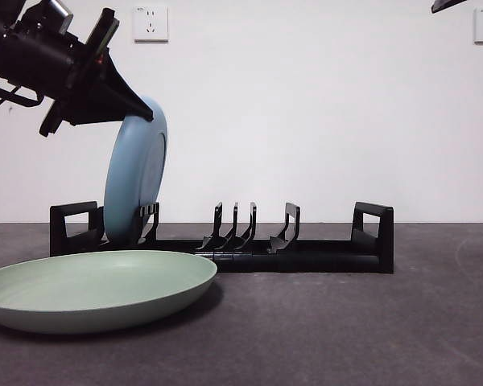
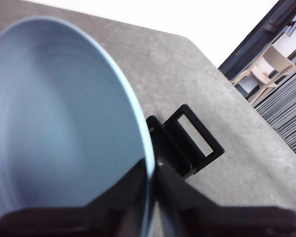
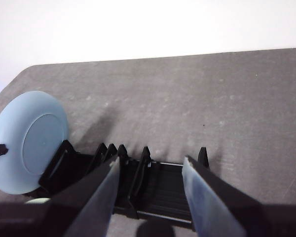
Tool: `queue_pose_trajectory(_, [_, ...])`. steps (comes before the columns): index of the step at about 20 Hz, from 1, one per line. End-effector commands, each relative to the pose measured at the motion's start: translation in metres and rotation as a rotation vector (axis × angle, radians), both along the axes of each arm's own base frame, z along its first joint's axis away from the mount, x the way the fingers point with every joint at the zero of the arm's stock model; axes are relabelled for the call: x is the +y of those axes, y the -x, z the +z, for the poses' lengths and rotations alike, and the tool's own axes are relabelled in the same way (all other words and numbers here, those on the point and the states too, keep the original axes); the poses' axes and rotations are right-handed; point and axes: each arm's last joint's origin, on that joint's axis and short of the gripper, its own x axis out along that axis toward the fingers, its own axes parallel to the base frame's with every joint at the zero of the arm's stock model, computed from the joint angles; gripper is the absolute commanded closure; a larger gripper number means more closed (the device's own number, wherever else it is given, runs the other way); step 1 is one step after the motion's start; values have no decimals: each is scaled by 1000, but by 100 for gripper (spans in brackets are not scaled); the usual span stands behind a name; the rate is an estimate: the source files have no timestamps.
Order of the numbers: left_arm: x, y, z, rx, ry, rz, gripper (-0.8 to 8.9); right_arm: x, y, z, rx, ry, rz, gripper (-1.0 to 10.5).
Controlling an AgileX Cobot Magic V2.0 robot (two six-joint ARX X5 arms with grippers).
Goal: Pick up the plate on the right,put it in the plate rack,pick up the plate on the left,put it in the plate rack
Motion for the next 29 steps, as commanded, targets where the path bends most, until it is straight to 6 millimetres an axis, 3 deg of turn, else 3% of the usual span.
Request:
queue_pose_trajectory(1, [1,1,-2,11,-7,-5,618,2,-2,-4,32,-2,10,729])
queue_pose_trajectory(8, [1,6,-1,4,-30,-64,614,13,-10,-22,181,-75,233,729])
queue_pose_trajectory(11, [2,13,9,-46,-56,-79,534,24,-16,-31,240,-100,327,729])
queue_pose_trajectory(14, [4,27,27,-135,-93,-96,525,41,-23,-44,303,-103,411,729])
queue_pose_trajectory(17, [9,59,60,-273,-189,-43,525,73,-32,-68,396,-73,496,729])
queue_pose_trajectory(21, [11,116,93,-427,-410,80,525,115,-47,-110,493,-29,585,729])
queue_pose_trajectory(25, [10,161,108,-534,-575,149,526,142,-65,-156,578,-35,583,729])
queue_pose_trajectory(29, [4,178,107,-548,-688,168,526,154,-77,-193,651,-39,549,737])
